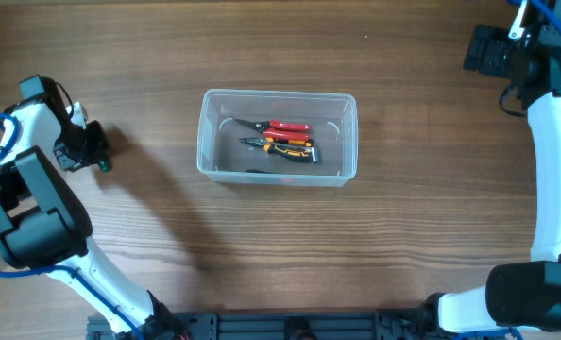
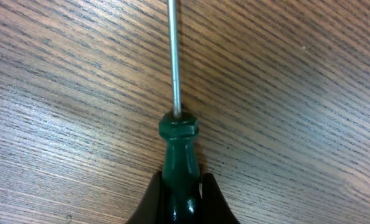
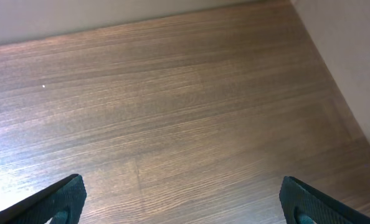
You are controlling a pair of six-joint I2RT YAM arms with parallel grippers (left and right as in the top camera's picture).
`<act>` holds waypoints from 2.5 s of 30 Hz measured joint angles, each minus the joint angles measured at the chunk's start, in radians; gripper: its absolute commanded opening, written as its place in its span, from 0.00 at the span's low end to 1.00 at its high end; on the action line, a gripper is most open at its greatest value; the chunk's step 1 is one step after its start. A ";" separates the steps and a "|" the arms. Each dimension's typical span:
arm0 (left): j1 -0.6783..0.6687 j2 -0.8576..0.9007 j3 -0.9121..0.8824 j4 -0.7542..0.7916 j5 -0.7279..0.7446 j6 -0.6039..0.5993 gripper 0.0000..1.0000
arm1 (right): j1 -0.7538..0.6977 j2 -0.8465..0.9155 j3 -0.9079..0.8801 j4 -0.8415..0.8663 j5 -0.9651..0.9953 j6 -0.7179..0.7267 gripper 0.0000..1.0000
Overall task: Pack container
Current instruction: 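Lift the green screwdriver and carry it over the container, then lower the green screwdriver into the container and open the left gripper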
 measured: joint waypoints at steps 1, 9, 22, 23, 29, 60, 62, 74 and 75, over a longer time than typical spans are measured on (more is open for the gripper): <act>0.000 0.000 0.000 0.000 0.000 -0.001 0.04 | 0.000 0.000 0.000 0.000 0.000 0.000 1.00; 0.000 -0.007 0.002 -0.031 0.000 0.000 0.04 | 0.000 0.000 0.000 0.000 0.000 0.000 1.00; -0.092 -0.486 0.135 -0.057 0.122 0.006 0.04 | 0.000 0.000 0.000 0.000 0.000 0.000 1.00; -0.119 -0.509 0.135 -0.057 0.144 0.012 0.04 | 0.000 0.000 0.000 0.000 0.000 0.000 1.00; -0.424 -0.618 0.135 -0.089 0.277 0.171 0.04 | 0.000 0.000 0.000 0.000 0.000 0.000 1.00; -0.872 -0.005 0.138 -0.119 0.125 0.923 0.25 | 0.000 0.000 0.000 0.000 0.000 0.000 1.00; -0.862 -0.002 0.138 -0.120 0.124 0.925 0.41 | 0.000 0.000 0.000 0.000 0.000 0.000 1.00; -0.865 -0.018 0.172 -0.108 0.125 0.835 1.00 | 0.000 0.000 0.000 0.000 0.000 0.000 1.00; -0.865 -0.027 0.207 -0.105 0.125 0.813 1.00 | 0.000 0.000 0.000 0.000 0.000 0.000 1.00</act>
